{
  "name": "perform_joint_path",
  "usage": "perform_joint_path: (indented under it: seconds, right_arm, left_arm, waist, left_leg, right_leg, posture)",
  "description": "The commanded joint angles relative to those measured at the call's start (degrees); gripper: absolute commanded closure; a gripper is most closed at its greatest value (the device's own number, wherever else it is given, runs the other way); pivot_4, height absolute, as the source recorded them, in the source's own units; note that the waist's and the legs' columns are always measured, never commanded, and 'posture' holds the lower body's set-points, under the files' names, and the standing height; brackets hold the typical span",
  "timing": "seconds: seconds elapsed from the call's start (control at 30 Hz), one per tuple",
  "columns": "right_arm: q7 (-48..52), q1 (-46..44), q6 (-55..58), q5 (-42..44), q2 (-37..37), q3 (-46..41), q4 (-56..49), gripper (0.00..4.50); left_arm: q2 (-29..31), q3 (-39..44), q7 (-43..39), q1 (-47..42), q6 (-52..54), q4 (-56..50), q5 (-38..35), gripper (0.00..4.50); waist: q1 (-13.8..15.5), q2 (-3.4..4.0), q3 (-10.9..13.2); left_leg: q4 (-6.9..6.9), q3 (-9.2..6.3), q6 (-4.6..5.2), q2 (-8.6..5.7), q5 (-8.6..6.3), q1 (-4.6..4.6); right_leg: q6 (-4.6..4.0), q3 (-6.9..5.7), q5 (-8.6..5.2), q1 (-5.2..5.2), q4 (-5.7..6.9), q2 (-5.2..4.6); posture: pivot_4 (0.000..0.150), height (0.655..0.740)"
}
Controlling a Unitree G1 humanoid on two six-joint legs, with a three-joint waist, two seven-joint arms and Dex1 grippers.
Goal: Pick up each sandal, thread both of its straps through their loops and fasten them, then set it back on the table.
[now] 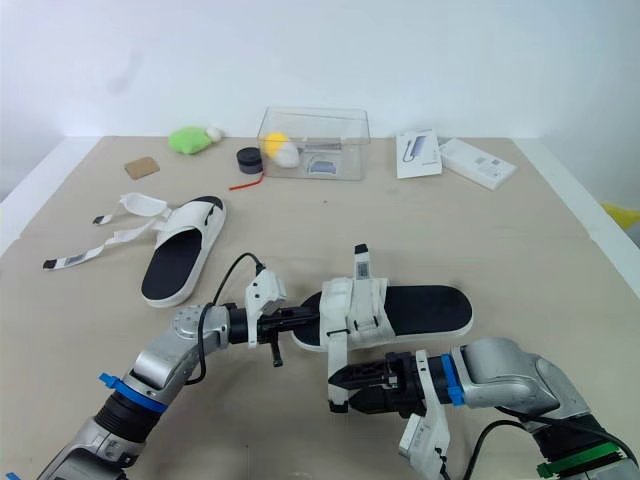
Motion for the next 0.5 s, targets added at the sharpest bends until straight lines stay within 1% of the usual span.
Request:
perform_joint_path:
  seconds: [0.03, 0.07, 0.1, 0.2, 0.3, 0.33, 0.4, 0.43, 0.5]
  right_arm:
    - [-1.95, -0.72, 0.85, -1.41, -1.00, 0.66, 0.27, 3.63]
    - [-2.40, -0.73, 0.92, -1.58, -1.27, 0.90, 0.31, 4.11]
    - [-2.92, -0.70, 0.96, -1.66, -1.50, 1.09, 0.35, 4.46]
    - [-4.42, -0.60, 1.07, -0.56, -2.51, 2.02, 0.53, 4.46]
    - [-4.05, 0.45, 7.20, 9.45, -5.64, 4.29, -2.56, 4.46]
    - [-3.26, 0.99, 12.82, 15.63, -6.96, 4.77, -5.45, 4.46]
    - [-2.10, 0.85, 22.03, 25.07, -8.94, 5.17, -10.64, 4.46]
    - [-2.30, 0.24, 29.57, 31.15, -9.53, 4.79, -13.91, 4.46]
    - [-2.43, -0.40, 38.46, 37.60, -10.18, 3.93, -17.77, 4.46]
  left_arm:
    - [1.59, -2.31, -0.16, 2.25, 3.43, 3.71, 2.55, 4.50]
    - [1.63, -2.31, -0.16, 2.27, 3.46, 3.63, 2.55, 4.50]
    - [1.68, -2.29, -0.16, 2.34, 3.48, 3.55, 2.53, 4.50]
    - [1.87, -2.28, -0.18, 2.59, 3.51, 3.34, 2.53, 4.50]
    - [2.13, -2.19, -0.31, 2.70, 3.55, 3.25, 2.48, 4.50]
    - [2.24, -2.19, -0.39, 2.69, 3.55, 3.24, 2.49, 4.50]
    - [2.40, -2.22, -0.52, 2.67, 3.50, 3.31, 2.51, 4.50]
    - [2.46, -2.27, -0.60, 2.63, 3.47, 3.37, 2.53, 4.50]
    - [2.50, -2.37, -0.62, 2.57, 3.44, 3.43, 2.54, 4.50]
  waist:
    - [0.00, 0.00, 0.00]
    - [0.00, 0.00, 0.00]
    - [0.00, 0.00, 0.00]
    - [0.00, 0.00, -0.01]
    - [-0.01, 0.00, 0.00]
    - [-0.01, -0.01, 0.00]
    - [-0.01, 0.00, 0.00]
    - [-0.01, 0.01, 0.00]
    - [-0.10, 0.03, -0.05]
  left_leg:
    - [0.00, 0.00, 0.00, 0.00, 0.00, 0.00]
    - [0.00, 0.00, 0.00, 0.00, 0.00, 0.01]
    - [0.00, 0.00, 0.00, 0.00, 0.00, 0.01]
    - [0.00, 0.01, 0.00, 0.00, 0.00, 0.02]
    - [0.00, 0.03, 0.00, 0.01, 0.00, 0.04]
    - [0.00, 0.03, 0.00, 0.01, 0.00, 0.04]
    - [-0.01, 0.02, 0.00, 0.02, 0.00, 0.05]
    - [0.00, 0.02, 0.00, 0.04, 0.00, 0.05]
    - [-0.01, 0.02, 0.01, 0.09, 0.00, 0.10]
  right_leg:
    - [-0.01, 0.00, -0.01, 0.00, 0.02, 0.00]
    - [-0.01, 0.00, -0.01, 0.00, 0.03, 0.00]
    - [-0.01, 0.00, -0.01, 0.00, 0.04, 0.00]
    - [-0.01, 0.01, -0.01, 0.00, 0.05, 0.00]
    - [-0.02, 0.05, -0.02, -0.01, 0.06, 0.00]
    - [-0.02, 0.06, -0.02, -0.01, 0.06, 0.01]
    - [-0.03, 0.07, -0.02, -0.01, 0.07, 0.02]
    - [-0.04, 0.07, -0.03, -0.02, 0.10, 0.02]
    - [-0.08, 0.11, -0.04, -0.02, 0.17, 0.06]
  posture:
    - [0.150, 0.7400]
    - [0.150, 0.7400]
    - [0.150, 0.7400]
    - [0.150, 0.7400]
    - [0.150, 0.7400]
    - [0.150, 0.7400]
    - [0.150, 0.7400]
    - [0.150, 0.7400]
    - [0.150, 0.7400]
